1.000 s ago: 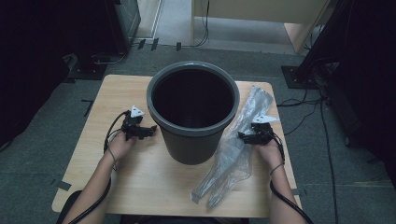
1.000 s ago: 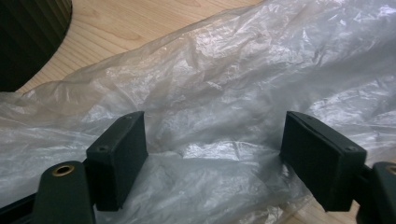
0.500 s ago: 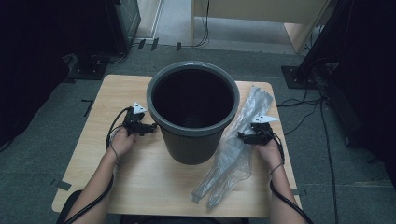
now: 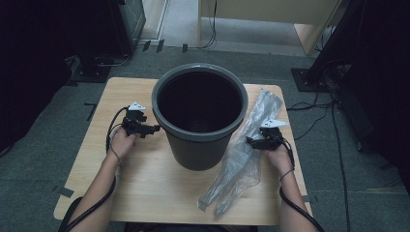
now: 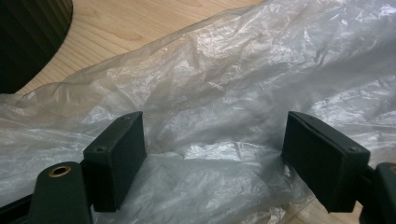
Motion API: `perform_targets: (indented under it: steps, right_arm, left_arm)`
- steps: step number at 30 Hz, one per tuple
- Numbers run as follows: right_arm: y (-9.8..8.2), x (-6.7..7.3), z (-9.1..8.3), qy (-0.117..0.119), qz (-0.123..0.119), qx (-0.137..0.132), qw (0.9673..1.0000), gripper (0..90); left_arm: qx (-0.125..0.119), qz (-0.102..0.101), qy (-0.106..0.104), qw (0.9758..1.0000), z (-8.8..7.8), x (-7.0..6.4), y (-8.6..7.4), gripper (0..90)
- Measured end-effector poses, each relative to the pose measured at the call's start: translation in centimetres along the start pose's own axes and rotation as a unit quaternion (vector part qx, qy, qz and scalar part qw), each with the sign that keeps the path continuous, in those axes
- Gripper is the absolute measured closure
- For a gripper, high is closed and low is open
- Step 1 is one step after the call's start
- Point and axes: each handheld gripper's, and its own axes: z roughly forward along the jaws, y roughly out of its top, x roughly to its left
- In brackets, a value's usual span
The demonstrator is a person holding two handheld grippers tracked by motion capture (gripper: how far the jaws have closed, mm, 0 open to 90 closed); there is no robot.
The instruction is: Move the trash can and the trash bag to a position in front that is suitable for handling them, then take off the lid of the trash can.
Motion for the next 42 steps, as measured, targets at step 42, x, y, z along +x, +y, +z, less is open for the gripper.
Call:
perform_targets:
  steps: [42]
  right_arm:
    - [-0.2, 0.5, -0.2, 0.006, -0.006, 0.0, 1.0, 20.0]
  left_arm:
    - [0.023, 0.011, -0.043, 0.9987, -3.6, -1.9, 4.4, 24.7]
